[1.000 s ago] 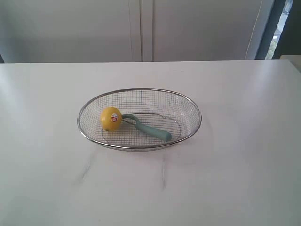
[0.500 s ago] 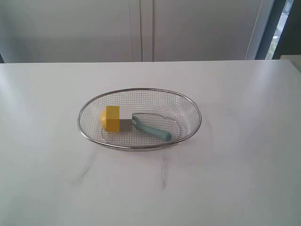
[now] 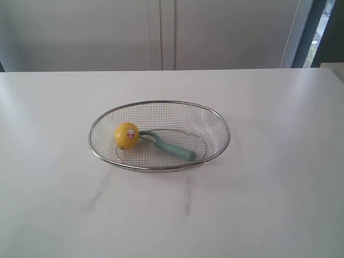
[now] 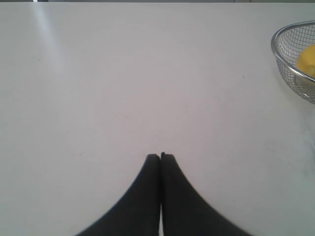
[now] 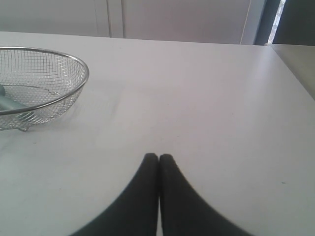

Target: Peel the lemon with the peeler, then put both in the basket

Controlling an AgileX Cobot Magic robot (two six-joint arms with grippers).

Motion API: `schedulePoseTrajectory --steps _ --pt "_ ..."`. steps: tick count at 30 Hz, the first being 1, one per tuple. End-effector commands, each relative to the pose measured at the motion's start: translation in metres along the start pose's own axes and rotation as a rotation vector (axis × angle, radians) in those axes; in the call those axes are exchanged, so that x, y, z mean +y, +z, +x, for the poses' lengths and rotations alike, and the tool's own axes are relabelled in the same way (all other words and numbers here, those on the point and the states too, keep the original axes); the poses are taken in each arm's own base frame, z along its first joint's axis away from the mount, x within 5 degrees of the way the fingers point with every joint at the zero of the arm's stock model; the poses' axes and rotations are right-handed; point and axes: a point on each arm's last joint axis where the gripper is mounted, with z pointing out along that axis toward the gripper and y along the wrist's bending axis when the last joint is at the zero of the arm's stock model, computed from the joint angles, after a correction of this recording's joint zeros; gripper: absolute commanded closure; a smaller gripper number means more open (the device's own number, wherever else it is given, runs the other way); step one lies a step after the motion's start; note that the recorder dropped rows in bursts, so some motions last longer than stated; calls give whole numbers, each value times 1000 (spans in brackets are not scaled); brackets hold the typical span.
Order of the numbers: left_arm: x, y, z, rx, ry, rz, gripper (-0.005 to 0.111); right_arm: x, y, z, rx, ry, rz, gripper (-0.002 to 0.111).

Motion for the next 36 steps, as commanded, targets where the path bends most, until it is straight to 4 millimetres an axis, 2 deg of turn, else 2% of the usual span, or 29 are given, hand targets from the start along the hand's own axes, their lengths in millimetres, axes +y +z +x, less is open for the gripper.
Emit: schedulePoseTrajectory --steps 1,36 --pt "0 0 1 -2 -2 5 107 0 0 1 -2 4 4 108" --pt "0 0 1 -2 -2 5 107 0 0 1 -2 4 4 108"
